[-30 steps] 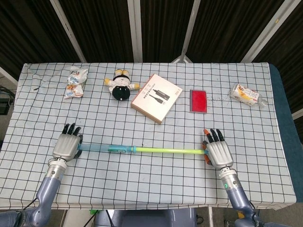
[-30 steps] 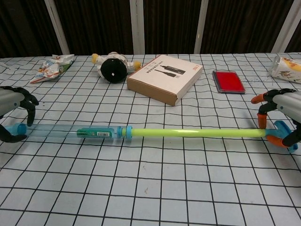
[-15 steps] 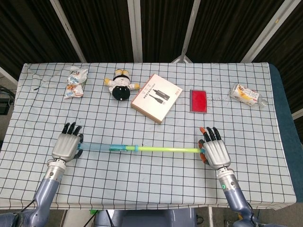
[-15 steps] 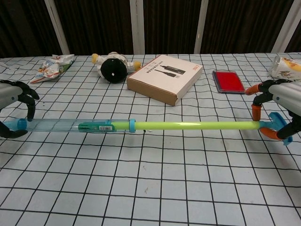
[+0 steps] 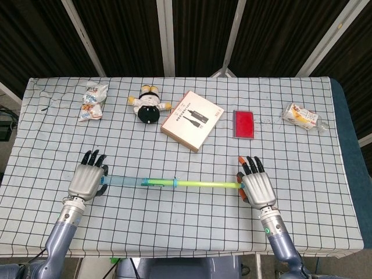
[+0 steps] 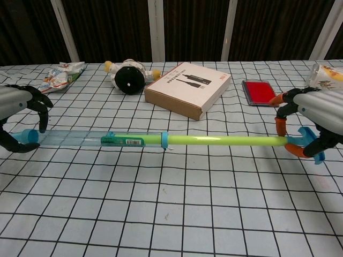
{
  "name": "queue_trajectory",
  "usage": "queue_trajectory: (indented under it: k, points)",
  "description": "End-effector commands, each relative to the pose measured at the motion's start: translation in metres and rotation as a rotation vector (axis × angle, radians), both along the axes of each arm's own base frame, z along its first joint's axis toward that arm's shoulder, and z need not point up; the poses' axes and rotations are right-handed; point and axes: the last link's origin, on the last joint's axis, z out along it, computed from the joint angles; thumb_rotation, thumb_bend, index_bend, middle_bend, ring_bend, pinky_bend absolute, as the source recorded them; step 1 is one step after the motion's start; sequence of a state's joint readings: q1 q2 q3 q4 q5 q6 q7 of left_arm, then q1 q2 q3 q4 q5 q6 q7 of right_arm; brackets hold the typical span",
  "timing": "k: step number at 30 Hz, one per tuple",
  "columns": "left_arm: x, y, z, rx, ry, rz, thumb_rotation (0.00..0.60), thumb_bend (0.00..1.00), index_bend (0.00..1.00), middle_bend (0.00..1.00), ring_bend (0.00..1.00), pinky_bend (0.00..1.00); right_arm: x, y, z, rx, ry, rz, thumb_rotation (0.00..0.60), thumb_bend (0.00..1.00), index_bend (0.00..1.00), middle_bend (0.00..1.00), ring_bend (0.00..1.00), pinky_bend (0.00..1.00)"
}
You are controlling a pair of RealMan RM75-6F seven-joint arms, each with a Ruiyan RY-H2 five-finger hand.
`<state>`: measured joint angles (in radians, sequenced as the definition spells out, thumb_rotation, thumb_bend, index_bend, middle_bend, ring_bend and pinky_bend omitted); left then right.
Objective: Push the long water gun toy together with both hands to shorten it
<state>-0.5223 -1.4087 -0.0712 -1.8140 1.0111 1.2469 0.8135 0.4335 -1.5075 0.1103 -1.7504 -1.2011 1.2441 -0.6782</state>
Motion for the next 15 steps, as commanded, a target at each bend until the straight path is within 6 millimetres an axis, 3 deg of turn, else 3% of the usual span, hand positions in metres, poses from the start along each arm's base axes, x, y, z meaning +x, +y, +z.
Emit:
queue_trajectory:
  k: [1, 15]
  points:
    - [0.003, 0.000, 0.002, 0.001, -0.004, 0.001, 0.600, 0.57, 0.56, 0.13, 0.00, 0.00, 0.008, 0.003, -0.005, 0.014, -0.012, 0.005, 0.600, 0.45, 0.60, 0.16, 0.00, 0.00]
    - [0.009, -0.002, -0.007, -0.015, -0.023, 0.001, 0.600, 0.57, 0.56, 0.13, 0.00, 0.00, 0.035, 0.009, -0.014, 0.025, -0.023, 0.051, 0.600, 0.45, 0.60, 0.16, 0.00, 0.00]
